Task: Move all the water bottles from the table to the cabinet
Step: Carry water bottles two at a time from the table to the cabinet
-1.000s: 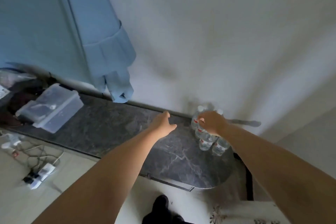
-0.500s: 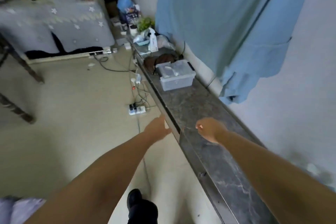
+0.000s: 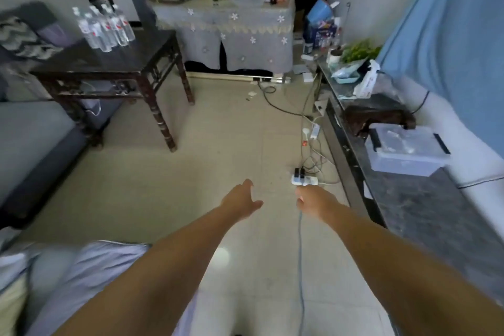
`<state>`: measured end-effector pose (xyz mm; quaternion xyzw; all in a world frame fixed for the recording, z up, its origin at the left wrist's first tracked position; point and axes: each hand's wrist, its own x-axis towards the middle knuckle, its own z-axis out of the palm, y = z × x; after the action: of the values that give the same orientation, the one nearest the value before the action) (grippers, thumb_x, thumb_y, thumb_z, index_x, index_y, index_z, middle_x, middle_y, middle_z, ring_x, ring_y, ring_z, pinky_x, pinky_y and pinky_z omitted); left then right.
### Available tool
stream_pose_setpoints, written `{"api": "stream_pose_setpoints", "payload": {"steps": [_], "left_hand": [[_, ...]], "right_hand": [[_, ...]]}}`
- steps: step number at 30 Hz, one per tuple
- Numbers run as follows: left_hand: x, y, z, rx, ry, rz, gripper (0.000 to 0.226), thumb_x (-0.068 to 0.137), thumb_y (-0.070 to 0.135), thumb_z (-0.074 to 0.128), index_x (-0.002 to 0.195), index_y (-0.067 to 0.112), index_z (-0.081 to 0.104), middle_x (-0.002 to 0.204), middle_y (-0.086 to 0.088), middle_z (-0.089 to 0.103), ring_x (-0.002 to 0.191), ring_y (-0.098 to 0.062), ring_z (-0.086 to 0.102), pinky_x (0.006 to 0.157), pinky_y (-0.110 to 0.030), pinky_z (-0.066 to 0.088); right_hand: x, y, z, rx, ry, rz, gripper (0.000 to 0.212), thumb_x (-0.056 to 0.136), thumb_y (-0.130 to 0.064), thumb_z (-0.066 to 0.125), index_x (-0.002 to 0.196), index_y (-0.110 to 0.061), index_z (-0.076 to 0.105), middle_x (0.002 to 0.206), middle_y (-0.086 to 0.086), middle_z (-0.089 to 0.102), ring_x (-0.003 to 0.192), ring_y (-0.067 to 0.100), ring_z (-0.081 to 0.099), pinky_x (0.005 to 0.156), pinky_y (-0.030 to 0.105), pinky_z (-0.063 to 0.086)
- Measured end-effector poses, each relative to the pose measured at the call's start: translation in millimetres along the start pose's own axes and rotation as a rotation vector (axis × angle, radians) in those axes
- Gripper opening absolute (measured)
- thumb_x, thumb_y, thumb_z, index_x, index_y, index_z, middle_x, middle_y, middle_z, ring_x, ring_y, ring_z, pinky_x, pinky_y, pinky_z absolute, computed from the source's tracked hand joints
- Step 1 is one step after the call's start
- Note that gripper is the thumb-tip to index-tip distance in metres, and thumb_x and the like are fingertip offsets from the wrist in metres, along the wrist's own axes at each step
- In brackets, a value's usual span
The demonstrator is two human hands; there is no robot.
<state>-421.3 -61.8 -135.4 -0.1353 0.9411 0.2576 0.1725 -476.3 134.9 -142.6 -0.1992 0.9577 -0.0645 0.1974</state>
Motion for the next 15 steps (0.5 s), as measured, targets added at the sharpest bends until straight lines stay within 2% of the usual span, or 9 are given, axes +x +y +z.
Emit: {"api": "stream_pose_setpoints", "payload": {"steps": [4, 8, 12, 15], "left_hand": [[22, -71, -48, -0.060, 0.042, -0.122, 0.060, 0.089, 0.036, 0.063, 0.138, 0.011, 0.039, 0.130, -0.017, 0.055, 0.120, -0.031, 0.054, 0.100, -0.036, 0.045], [46, -124, -86, -0.133, 0.094, -0.209, 0.058, 0.089, 0.036, 0.063, 0.136, 0.011, 0.042, 0.129, -0.016, 0.055, 0.119, -0.031, 0.055, 0.100, -0.038, 0.046], [83, -154, -116, -0.187, 0.135, -0.255, 0.057, 0.088, 0.035, 0.065, 0.135, 0.010, 0.043, 0.128, -0.018, 0.056, 0.118, -0.031, 0.055, 0.099, -0.036, 0.046], [123, -170, -143, -0.199, 0.158, -0.280, 0.058, 0.088, 0.037, 0.064, 0.135, 0.011, 0.043, 0.129, -0.017, 0.056, 0.119, -0.031, 0.054, 0.100, -0.037, 0.045]], "right_hand": [[59, -78, -4, -0.021, -0.026, -0.124, 0.036, 0.098, -0.023, 0.040, 0.132, -0.012, 0.046, 0.128, 0.013, 0.055, 0.117, 0.031, 0.055, 0.090, 0.037, 0.046], [115, -135, -17, -0.053, -0.046, -0.211, 0.044, 0.096, -0.025, 0.042, 0.140, -0.016, 0.041, 0.135, 0.013, 0.051, 0.125, 0.030, 0.051, 0.099, 0.038, 0.044], [167, -173, -34, -0.076, -0.076, -0.264, 0.051, 0.097, -0.027, 0.042, 0.146, -0.019, 0.032, 0.139, 0.011, 0.048, 0.127, 0.029, 0.050, 0.098, 0.038, 0.043], [220, -195, -51, -0.133, -0.080, -0.312, 0.050, 0.098, -0.027, 0.041, 0.146, -0.017, 0.032, 0.138, 0.012, 0.049, 0.125, 0.030, 0.051, 0.097, 0.039, 0.044]]}}
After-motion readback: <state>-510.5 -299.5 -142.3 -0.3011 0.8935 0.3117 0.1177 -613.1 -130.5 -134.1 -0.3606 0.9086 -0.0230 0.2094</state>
